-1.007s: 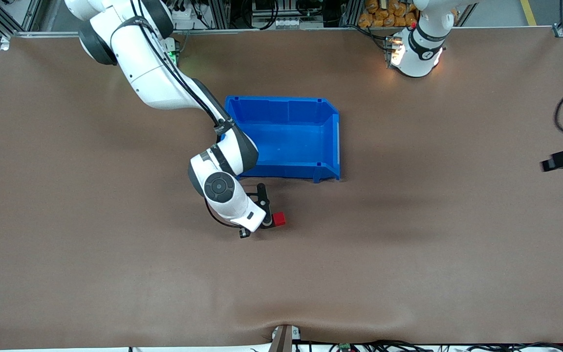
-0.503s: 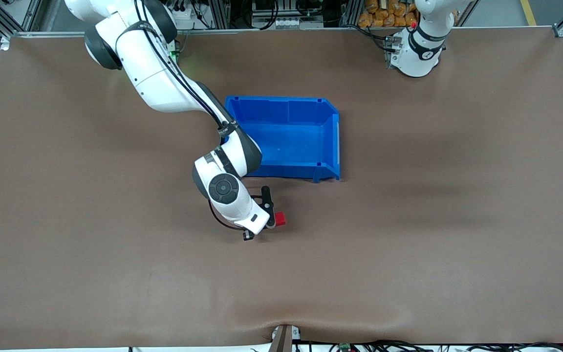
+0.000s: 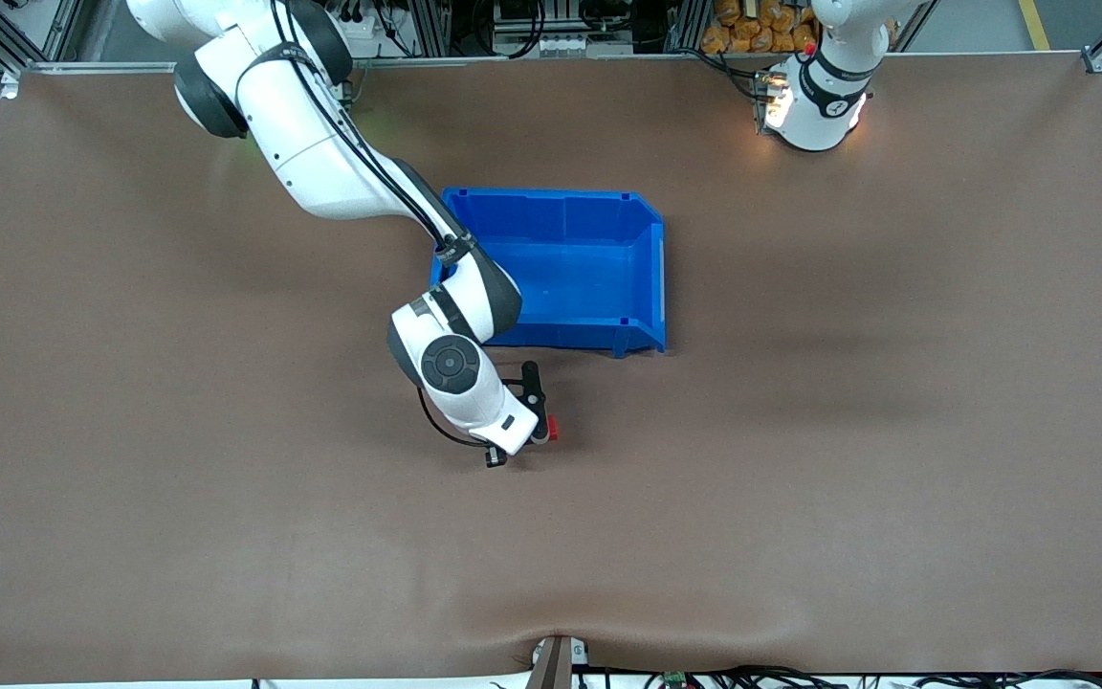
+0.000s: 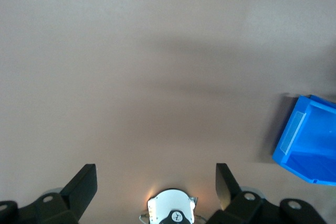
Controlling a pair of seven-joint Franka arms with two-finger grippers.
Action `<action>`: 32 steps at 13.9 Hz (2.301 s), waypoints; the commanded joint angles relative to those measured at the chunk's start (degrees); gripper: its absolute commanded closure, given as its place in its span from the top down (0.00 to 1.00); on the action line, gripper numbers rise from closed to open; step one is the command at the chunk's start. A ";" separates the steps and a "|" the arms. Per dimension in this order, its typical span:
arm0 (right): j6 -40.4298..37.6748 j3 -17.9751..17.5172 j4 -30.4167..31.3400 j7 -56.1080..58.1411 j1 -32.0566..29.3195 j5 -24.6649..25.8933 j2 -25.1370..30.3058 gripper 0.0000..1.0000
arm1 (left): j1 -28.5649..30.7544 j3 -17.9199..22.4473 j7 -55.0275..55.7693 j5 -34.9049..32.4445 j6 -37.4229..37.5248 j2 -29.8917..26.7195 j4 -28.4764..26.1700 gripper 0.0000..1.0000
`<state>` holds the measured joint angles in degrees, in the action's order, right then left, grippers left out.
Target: Attach green and red cubes to black cube
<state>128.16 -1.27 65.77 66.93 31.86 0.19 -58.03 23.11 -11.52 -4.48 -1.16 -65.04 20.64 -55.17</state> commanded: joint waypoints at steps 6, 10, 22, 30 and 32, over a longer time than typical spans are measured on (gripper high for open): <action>-1.59 0.48 -1.00 -1.10 -1.79 0.60 2.48 1.00 | 0.00 -1.92 6.84 -0.60 0.89 -5.34 -4.51 1.00; -6.24 0.40 -0.91 -1.62 -7.23 -0.02 7.31 1.00 | -0.17 -4.03 9.57 -1.57 -1.39 -6.66 -5.91 1.00; -18.56 0.31 18.49 -14.08 -31.93 -0.37 39.64 1.00 | 0.18 -12.74 9.23 -3.77 -20.47 -19.32 -28.42 1.00; -28.04 0.31 29.24 -46.34 -34.32 -0.28 54.07 1.00 | 0.00 -14.50 9.32 -4.03 -20.39 -19.14 -27.27 1.00; -31.29 0.31 27.76 -53.35 -34.32 -0.28 54.87 1.00 | 0.09 -14.50 9.32 -3.85 -20.30 -19.49 -27.54 1.00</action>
<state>98.79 -0.07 92.78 19.95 -1.47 0.05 -5.34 22.32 -25.64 5.66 -5.41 -84.91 2.70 -81.78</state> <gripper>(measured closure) 0.000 0.000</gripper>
